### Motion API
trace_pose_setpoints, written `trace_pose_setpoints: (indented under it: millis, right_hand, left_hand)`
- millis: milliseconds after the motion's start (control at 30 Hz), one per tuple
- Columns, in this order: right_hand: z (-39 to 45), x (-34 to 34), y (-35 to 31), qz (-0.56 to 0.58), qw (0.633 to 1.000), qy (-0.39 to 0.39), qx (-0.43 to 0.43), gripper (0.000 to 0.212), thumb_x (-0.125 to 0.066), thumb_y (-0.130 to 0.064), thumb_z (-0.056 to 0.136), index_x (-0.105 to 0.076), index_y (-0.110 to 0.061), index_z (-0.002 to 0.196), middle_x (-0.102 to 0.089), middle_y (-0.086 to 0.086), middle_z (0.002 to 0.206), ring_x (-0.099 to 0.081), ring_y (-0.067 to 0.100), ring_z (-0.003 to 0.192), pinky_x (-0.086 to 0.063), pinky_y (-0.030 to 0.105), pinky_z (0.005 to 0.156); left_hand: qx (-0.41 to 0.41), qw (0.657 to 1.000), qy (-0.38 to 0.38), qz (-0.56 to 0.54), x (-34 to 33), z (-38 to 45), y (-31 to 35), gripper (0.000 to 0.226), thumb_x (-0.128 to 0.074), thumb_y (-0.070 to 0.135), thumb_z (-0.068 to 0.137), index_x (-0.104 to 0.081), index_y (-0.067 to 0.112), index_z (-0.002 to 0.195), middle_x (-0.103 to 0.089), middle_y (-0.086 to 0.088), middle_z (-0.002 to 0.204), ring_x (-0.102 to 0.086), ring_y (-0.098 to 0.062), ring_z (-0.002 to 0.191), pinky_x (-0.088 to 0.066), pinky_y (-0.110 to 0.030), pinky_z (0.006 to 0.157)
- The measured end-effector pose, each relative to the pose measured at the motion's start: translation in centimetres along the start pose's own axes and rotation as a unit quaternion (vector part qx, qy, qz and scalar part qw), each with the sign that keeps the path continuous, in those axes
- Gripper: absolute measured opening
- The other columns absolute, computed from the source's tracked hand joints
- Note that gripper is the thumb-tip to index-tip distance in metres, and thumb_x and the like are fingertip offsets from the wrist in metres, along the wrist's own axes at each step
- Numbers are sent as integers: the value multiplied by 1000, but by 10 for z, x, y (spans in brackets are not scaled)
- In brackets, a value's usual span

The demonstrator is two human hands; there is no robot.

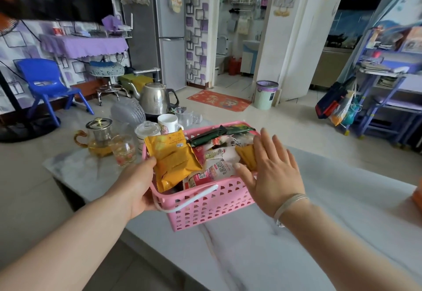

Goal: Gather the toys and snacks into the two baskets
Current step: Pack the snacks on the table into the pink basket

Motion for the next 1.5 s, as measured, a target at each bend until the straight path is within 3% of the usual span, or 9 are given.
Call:
trace_pose_setpoints:
  millis: [333,500,600,700,800,933,1133,1300,1500]
  right_hand:
    - [16,-15,3,60,995,-36,64,88,6,-83,70,5,-40,148,5,-11,158,-1,20,146,-8,49,118]
    - [54,-25,37,328,934,134,-47,64,-28,-62,91,-23,-33,147,-19,-4,157,-19,14,143,-17,33,114]
    - [83,-61,82,283,936,147,-152,51,-38,-40,98,-32,-22,146,-23,2,156,-25,23,141,-23,37,113]
    - [97,-112,119,202,956,65,-200,52,-44,-31,97,-30,-18,146,-20,7,156,-30,34,136,-29,42,110]
    - [104,-160,136,122,972,-46,-194,65,-52,-37,91,-23,-26,148,-13,8,157,-28,37,137,-29,45,110]
    - [119,-199,130,102,971,-96,-194,76,-56,-55,83,-18,-39,146,-6,9,157,-20,34,140,-24,42,113]
    - [136,-230,113,23,969,-112,-220,53,-35,-58,90,-26,-44,140,5,12,156,-18,35,138,-25,44,109]
    - [119,-219,104,25,970,-106,-217,41,-41,-43,91,-48,-25,128,-17,14,150,-26,32,133,-40,40,99]
    - [83,-187,102,38,984,-78,-156,28,-57,-28,77,-59,-18,103,-45,5,115,-44,26,110,-46,31,73]
  left_hand:
    - [9,1000,7,-14,1,10,-3,24,-43,30,104,-61,16,97,-73,-17,90,-69,-37,85,-56,-56,75]
    - [14,999,31,-29,8,33,-2,22,-43,30,104,-60,18,98,-73,-15,90,-69,-34,81,-55,-48,62]
    - [10,998,44,-40,10,48,2,19,-44,29,103,-60,19,98,-72,-13,92,-69,-32,80,-54,-46,59]
    - [7,997,56,-48,11,64,7,18,-45,28,103,-61,19,107,-73,-14,101,-69,-34,85,-55,-48,60]
    - [4,997,61,-52,9,82,9,23,-44,28,103,-59,21,119,-73,-13,107,-70,-35,89,-56,-50,59]
    - [4,997,55,-52,5,99,11,25,-43,32,104,-58,24,121,-74,-13,107,-71,-35,90,-56,-52,64]
    - [1,998,48,-40,2,114,8,27,-43,33,103,-61,24,121,-76,-11,101,-74,-33,83,-57,-50,62]
    - [1,998,55,-39,0,109,9,28,-44,34,103,-60,22,123,-75,-12,104,-72,-33,88,-56,-48,62]
    - [2,998,46,-31,-1,75,12,22,-45,30,103,-60,17,113,-73,-14,98,-69,-33,84,-55,-50,70]
Point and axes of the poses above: each hand's wrist, its own z-axis towards the middle knuckle, its own x-axis out of the back of the hand, y = z × x, the point moved 1 cm from there along z, towards the middle knuckle
